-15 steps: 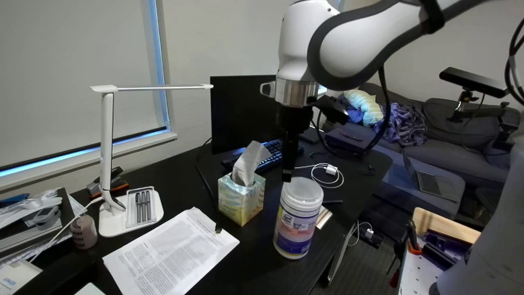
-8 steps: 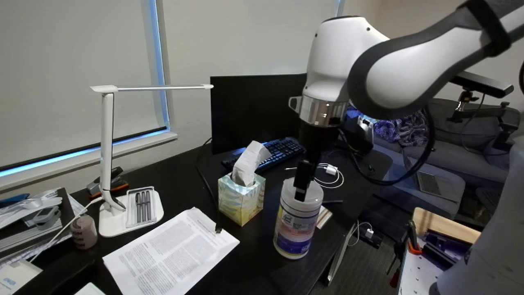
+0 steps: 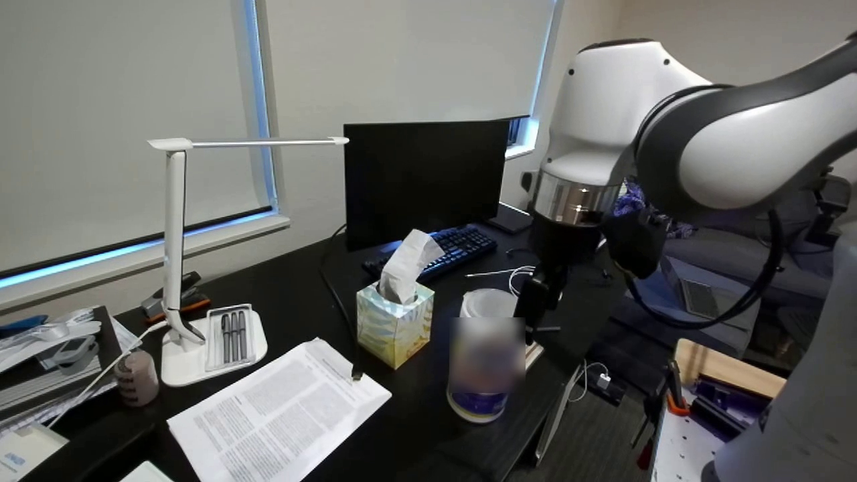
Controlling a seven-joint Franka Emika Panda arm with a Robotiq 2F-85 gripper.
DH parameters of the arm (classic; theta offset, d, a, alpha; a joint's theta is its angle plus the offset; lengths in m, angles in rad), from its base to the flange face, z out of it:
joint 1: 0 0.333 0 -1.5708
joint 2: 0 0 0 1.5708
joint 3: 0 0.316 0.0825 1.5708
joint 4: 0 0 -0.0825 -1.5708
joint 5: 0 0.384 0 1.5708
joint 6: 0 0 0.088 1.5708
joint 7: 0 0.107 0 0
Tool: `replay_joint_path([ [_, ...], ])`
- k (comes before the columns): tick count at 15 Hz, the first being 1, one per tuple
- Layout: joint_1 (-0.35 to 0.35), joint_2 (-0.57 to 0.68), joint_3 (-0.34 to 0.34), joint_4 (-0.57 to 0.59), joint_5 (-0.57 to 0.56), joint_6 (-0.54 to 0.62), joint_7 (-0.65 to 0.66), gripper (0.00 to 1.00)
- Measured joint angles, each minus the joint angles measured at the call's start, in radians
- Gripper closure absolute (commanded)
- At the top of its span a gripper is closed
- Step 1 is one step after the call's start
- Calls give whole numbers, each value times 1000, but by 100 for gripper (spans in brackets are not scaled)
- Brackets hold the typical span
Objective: Move the bottle to the right then backwards.
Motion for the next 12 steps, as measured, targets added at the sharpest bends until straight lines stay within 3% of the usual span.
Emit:
replay_joint_path([
  [5, -4, 92, -28, 3, 15, 116, 0, 0],
  [12, -25, 160, -40, 12, 25, 128, 56, 0],
])
